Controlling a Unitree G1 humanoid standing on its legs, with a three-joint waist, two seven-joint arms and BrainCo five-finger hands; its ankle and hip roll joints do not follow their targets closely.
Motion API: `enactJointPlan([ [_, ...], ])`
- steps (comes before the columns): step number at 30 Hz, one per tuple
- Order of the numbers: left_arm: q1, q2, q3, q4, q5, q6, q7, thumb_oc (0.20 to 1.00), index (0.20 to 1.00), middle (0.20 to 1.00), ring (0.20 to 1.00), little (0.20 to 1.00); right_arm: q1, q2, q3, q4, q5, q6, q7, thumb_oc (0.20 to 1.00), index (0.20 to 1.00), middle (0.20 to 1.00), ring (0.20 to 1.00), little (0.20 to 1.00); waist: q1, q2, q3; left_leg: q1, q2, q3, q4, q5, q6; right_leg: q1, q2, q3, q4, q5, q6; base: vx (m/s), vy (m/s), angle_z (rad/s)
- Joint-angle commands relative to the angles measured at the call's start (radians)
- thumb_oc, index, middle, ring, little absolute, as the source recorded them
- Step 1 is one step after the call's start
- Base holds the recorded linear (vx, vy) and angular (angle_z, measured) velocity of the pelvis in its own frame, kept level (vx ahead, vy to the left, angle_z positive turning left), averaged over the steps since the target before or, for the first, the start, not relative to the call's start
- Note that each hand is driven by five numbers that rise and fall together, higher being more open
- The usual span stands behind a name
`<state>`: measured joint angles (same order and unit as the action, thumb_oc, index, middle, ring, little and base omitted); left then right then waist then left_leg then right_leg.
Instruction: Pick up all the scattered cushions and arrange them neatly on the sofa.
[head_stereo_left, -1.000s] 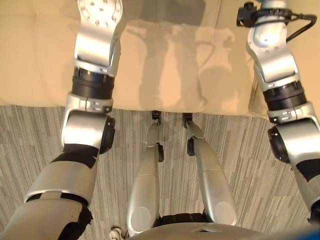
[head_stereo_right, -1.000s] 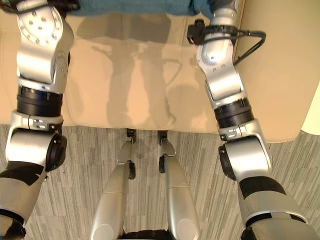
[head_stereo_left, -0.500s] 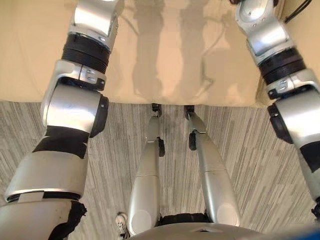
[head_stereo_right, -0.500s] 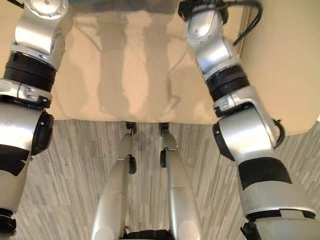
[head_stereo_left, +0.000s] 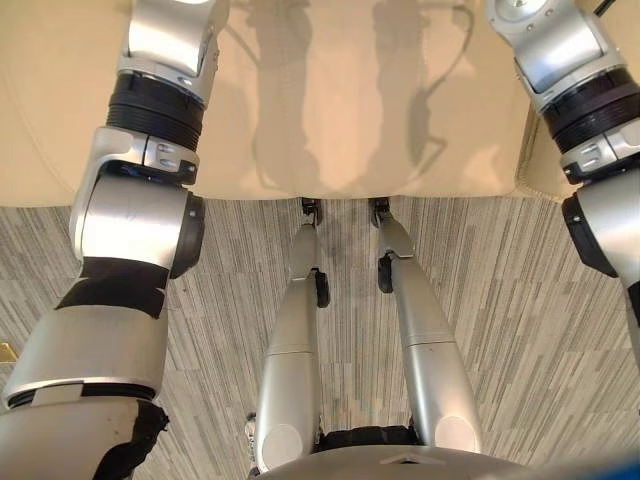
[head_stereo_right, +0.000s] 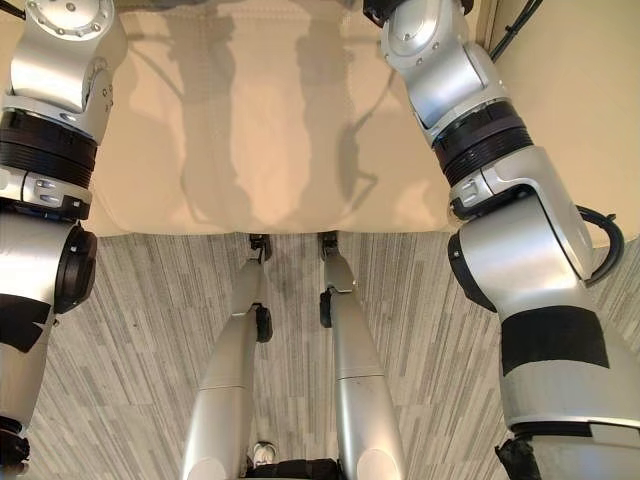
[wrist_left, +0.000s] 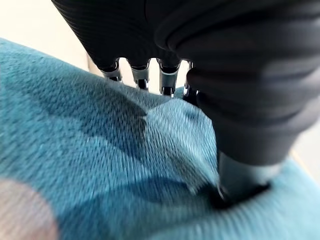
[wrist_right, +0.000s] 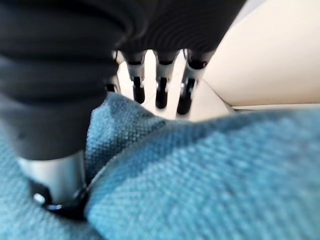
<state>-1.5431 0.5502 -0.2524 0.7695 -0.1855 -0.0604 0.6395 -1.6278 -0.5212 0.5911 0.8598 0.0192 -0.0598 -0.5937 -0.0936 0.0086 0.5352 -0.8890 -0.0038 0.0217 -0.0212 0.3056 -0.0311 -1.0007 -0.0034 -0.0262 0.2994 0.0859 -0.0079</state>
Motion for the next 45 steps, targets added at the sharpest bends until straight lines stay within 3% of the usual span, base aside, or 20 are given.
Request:
enactJointPlan([
  [1,-0.092,0.005,-0.028,-0.089,0.059,-0.065,-0.018,1.000,1.000,1.000,1.000,1.000,-0.045,0.066,0.033,-0.125,-0.019,-0.069,0.023,1.000,1.000,1.000,1.000,1.000,-0.032,-0.013,-0.015,0.028,-0.018,0.008,0.032,-0.166,-0.035,0.155,-0.064,-0.040,-0.282,0.134,0.076,0.00,0.000,0.00],
  [9,0.064,0.049,0.058,-0.123,0.069,-0.058,-0.016,1.000,1.000,1.000,1.000,1.000,0.100,0.050,-0.052,-0.196,-0.041,-0.059,0.035,1.000,1.000,1.000,1.000,1.000,-0.020,-0.024,-0.015,0.016,-0.017,0.002,0.054,-0.178,-0.040,0.154,-0.070,-0.063,-0.274,0.125,0.075,-0.01,-0.006,0.01],
  [16,0.291,0.061,0.235,-0.199,-0.054,-0.130,-0.023,1.000,1.000,1.000,1.000,1.000,0.201,0.010,-0.108,-0.215,-0.072,-0.057,0.040,1.000,1.000,1.000,1.000,1.000,0.002,-0.030,-0.015,0.021,-0.011,-0.009,0.054,-0.169,-0.043,0.161,-0.072,-0.088,-0.272,0.120,0.063,0.00,-0.005,0.02],
  [19,0.324,0.089,0.251,-0.206,-0.062,-0.136,-0.031,1.000,1.000,1.000,1.000,1.000,0.211,-0.020,-0.110,-0.210,-0.079,-0.057,0.042,1.000,1.000,1.000,1.000,1.000,0.005,-0.030,-0.015,0.033,-0.010,-0.013,0.048,-0.168,-0.043,0.171,-0.071,-0.092,-0.274,0.119,0.061,0.00,-0.016,0.11],
  [24,0.386,0.164,0.264,-0.214,-0.064,-0.135,-0.049,1.000,1.000,1.000,1.000,1.000,0.209,-0.139,-0.076,-0.208,-0.104,-0.054,0.054,1.000,1.000,1.000,1.000,1.000,0.015,-0.034,-0.015,0.050,-0.008,-0.018,0.042,-0.168,-0.042,0.185,-0.071,-0.101,-0.277,0.116,0.057,0.00,-0.004,0.01],
  [28,0.491,0.238,0.295,-0.249,-0.072,-0.135,-0.080,1.000,1.000,1.000,1.000,1.000,0.209,-0.317,-0.016,-0.226,-0.111,-0.064,0.067,1.000,1.000,1.000,1.000,1.000,0.023,-0.041,-0.015,0.071,-0.006,-0.016,0.031,-0.168,-0.039,0.201,-0.075,-0.112,-0.282,0.115,0.054,0.00,-0.009,0.04],
  [33,0.593,0.272,0.348,-0.282,-0.077,-0.132,-0.097,1.000,1.000,1.000,1.000,1.000,0.260,-0.434,-0.042,-0.251,-0.090,-0.073,0.067,1.000,1.000,1.000,1.000,1.000,0.019,-0.048,-0.015,0.074,-0.007,-0.012,0.027,-0.169,-0.035,0.203,-0.077,-0.116,-0.286,0.119,0.053,0.00,-0.001,0.02],
  [37,0.674,0.255,0.386,-0.377,-0.077,-0.134,-0.121,1.000,1.000,1.000,1.000,1.000,0.344,-0.471,-0.099,-0.319,-0.081,-0.078,0.073,1.000,1.000,1.000,1.000,1.000,0.015,-0.049,-0.015,0.083,-0.007,-0.008,0.028,-0.172,-0.032,0.210,-0.079,-0.117,-0.288,0.121,0.055,0.00,0.000,0.00],
  [40,0.815,0.183,0.434,-0.527,-0.083,-0.122,-0.168,1.000,1.000,1.000,1.000,1.000,0.511,-0.467,-0.223,-0.436,-0.068,-0.085,0.099,1.000,1.000,1.000,1.000,1.000,0.013,-0.048,-0.015,0.139,-0.004,-0.003,0.016,-0.171,-0.030,0.255,-0.074,-0.117,-0.295,0.120,0.051,0.00,-0.009,-0.02],
  [41,0.943,0.101,0.462,-0.629,-0.099,-0.106,-0.215,1.000,1.000,1.000,1.000,1.000,0.675,-0.428,-0.340,-0.511,-0.056,-0.095,0.125,1.000,1.000,1.000,1.000,1.000,0.016,-0.050,-0.015,0.203,0.001,0.003,0.001,-0.168,-0.029,0.314,-0.069,-0.119,-0.307,0.115,0.048,-0.01,-0.023,-0.09],
  [42,0.950,0.099,0.462,-0.636,-0.098,-0.103,-0.216,1.000,1.000,1.000,1.000,1.000,0.688,-0.428,-0.346,-0.518,-0.057,-0.093,0.126,1.000,1.000,1.000,1.000,1.000,0.019,-0.051,-0.015,0.210,0.002,0.003,-0.002,-0.168,-0.029,0.321,-0.069,-0.119,-0.309,0.115,0.048,-0.01,-0.038,-0.09],
  [45,1.148,-0.054,0.479,-0.744,-0.180,-0.088,-0.301,1.000,1.000,1.000,1.000,1.000,0.952,-0.350,-0.493,-0.611,-0.058,-0.101,0.183,1.000,1.000,1.000,1.000,1.000,0.032,-0.055,-0.015,0.351,0.008,0.012,-0.034,-0.160,-0.032,0.452,-0.059,-0.126,-0.333,0.104,0.042,0.01,-0.058,-0.02],
])
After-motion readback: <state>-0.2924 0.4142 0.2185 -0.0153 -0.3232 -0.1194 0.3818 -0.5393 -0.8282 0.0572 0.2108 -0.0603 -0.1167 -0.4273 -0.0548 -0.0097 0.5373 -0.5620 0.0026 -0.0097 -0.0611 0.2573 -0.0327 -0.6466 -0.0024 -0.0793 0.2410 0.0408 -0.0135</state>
